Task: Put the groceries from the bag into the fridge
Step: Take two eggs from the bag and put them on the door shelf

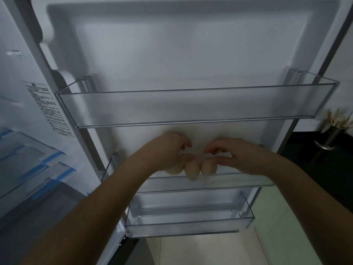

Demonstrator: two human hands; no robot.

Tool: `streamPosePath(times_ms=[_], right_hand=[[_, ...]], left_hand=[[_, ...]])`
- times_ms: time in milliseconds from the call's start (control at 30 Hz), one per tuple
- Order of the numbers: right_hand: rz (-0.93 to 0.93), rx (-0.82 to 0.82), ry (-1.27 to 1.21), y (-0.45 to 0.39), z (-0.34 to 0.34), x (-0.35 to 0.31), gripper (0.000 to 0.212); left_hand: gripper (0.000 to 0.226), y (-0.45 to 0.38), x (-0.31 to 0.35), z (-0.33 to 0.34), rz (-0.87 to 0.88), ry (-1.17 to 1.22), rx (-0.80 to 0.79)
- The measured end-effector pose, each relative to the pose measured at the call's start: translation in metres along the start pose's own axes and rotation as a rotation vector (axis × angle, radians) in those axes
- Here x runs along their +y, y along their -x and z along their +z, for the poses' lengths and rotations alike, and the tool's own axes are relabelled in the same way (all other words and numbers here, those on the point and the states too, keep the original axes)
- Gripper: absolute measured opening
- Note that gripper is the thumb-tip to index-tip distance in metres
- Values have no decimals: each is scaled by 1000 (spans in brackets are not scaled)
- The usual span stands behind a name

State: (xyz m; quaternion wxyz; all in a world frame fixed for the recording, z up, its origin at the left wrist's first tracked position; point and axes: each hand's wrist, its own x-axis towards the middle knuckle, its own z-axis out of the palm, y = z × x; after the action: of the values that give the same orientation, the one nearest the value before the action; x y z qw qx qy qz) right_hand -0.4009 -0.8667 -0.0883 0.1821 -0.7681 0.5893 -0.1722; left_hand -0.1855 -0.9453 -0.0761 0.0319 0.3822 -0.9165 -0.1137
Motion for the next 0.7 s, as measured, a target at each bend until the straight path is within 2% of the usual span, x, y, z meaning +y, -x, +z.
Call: streamPosePath(times_ms=[133,233,300,467,700], right_hand=[[21,127,43,6,6,-10,25],[54,230,102,10,16,-21,29],[89,279,131,12,24,-32,34],[175,318,292,19,52,-67,48],[301,403,438,47,90,-98,63]], left_hand=[[55,18,-2,13,3,-81,201],[71,34,-4,23,43,-108,356],[67,44,-10,28,73,-138,434],[55,73,-26,34,108,-217,475],[65,106,-32,48,137,-199,472]])
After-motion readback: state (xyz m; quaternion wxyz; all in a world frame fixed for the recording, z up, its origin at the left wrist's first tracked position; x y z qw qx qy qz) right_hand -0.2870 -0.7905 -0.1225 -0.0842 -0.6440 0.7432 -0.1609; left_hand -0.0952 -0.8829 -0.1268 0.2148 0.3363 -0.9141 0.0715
